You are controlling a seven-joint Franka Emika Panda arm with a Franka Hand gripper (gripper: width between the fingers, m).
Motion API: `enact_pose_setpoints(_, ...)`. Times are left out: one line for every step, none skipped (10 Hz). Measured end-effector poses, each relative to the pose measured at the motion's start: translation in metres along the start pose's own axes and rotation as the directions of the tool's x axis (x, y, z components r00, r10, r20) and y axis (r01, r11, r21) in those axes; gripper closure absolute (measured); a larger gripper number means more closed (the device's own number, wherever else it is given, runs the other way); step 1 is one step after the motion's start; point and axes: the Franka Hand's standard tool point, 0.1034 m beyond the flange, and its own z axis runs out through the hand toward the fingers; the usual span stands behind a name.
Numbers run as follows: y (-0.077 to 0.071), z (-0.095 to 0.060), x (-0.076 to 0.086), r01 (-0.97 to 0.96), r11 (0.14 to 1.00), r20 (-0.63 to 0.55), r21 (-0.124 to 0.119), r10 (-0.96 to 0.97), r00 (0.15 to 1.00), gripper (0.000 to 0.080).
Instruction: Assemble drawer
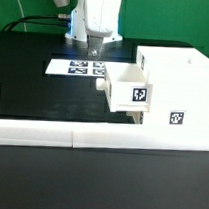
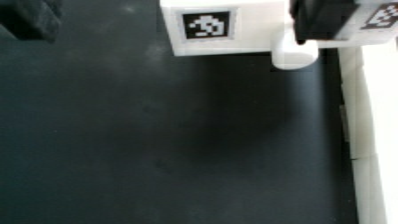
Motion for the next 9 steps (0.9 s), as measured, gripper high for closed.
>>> enact_pose_setpoints(0.000, 0.005, -0.005, 0.032, 0.999, -0.002, 0.008, -0.032, 0.999, 0.0151)
enact_pose_setpoints(0.003, 0.009, -0.008, 0.040, 0.999, -0.003, 0.030, -0.040, 0.999, 0.0151)
enact_pose_setpoints(0.008, 0.011, -0.009, 0.068, 0.997, -0.005, 0.032, -0.068, 0.998, 0.0151)
enact_pose_setpoints(0.007, 0.012, -0.008, 0.065, 0.997, -0.005, 0.033, -0.065, 0.998, 0.0151)
enact_pose_setpoints(0.007, 0.013, -0.008, 0.065, 0.997, -0.005, 0.034, -0.065, 0.998, 0.0151)
enact_pose_setpoints(0.007, 0.013, -0.008, 0.065, 0.997, -0.006, 0.035, -0.065, 0.998, 0.0151)
enact_pose_setpoints(0.007, 0.013, -0.009, 0.068, 0.997, -0.008, 0.035, -0.068, 0.998, 0.0151)
enact_pose_setpoints(0.006, 0.014, -0.015, 0.069, 0.997, -0.011, 0.036, -0.069, 0.998, 0.0151)
enact_pose_setpoints(0.005, 0.016, -0.019, 0.071, 0.997, -0.011, 0.040, -0.071, 0.997, 0.0151)
